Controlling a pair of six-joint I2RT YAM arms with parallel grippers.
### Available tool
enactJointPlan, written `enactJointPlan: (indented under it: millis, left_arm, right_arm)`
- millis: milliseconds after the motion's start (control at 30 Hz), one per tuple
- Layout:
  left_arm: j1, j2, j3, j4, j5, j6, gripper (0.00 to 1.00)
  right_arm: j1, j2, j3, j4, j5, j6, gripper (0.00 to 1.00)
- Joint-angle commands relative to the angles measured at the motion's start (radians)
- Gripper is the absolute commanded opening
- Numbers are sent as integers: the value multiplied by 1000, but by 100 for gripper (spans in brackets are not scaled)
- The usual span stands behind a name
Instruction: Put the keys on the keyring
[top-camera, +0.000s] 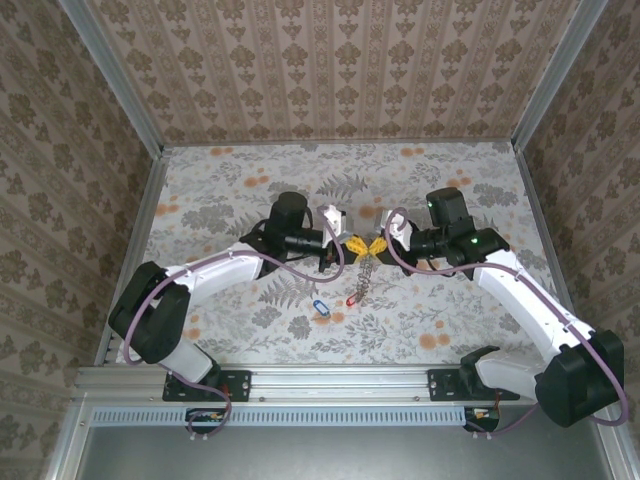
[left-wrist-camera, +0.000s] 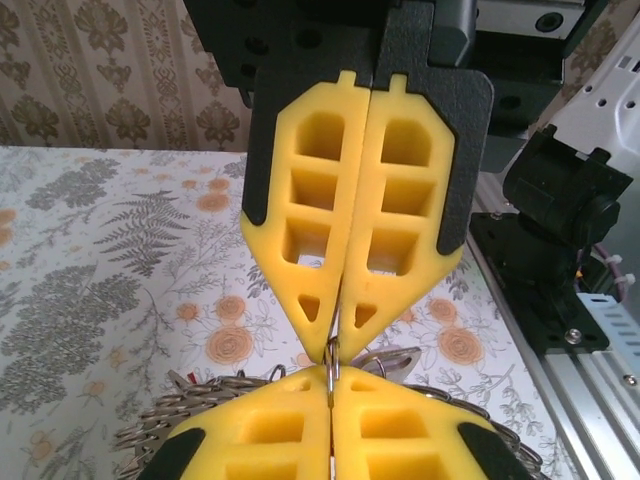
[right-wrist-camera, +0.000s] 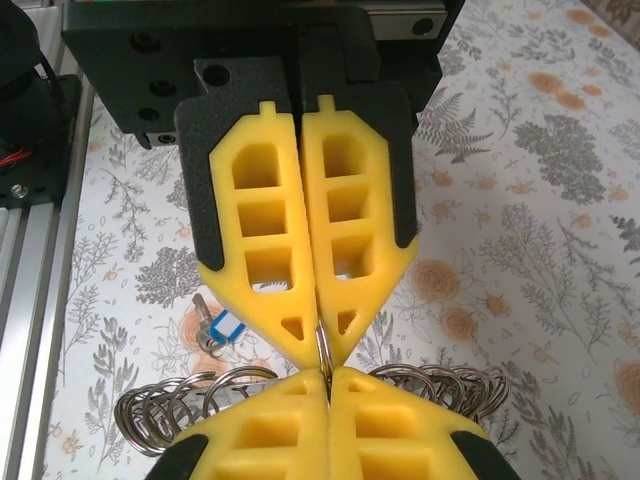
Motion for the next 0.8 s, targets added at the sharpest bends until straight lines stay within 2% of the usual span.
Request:
enactJointPlan:
  millis: [0, 200, 400, 567, 633, 767]
  left_arm:
    - [-13, 10, 73, -153, -21, 133, 11]
    - [-31, 22, 126, -301, -95, 228, 12]
    - [-42, 41, 167, -393, -134, 282, 10]
    - [-43, 46, 169, -391, -131, 275, 8]
    - [-44, 46, 167, -376, -124, 262, 0]
    - [-44, 40, 151, -322, -116, 236, 0]
  right_arm:
    - [15, 8, 68, -90, 42, -20, 0]
    - [54, 38, 132, -190, 129, -49, 0]
    - [79, 27, 150, -184, 133, -48, 0]
    - [82, 8, 151, -167, 102, -43, 0]
    - [83, 7, 148, -168, 97, -41, 0]
    - [83, -2, 128, -152, 105, -32, 0]
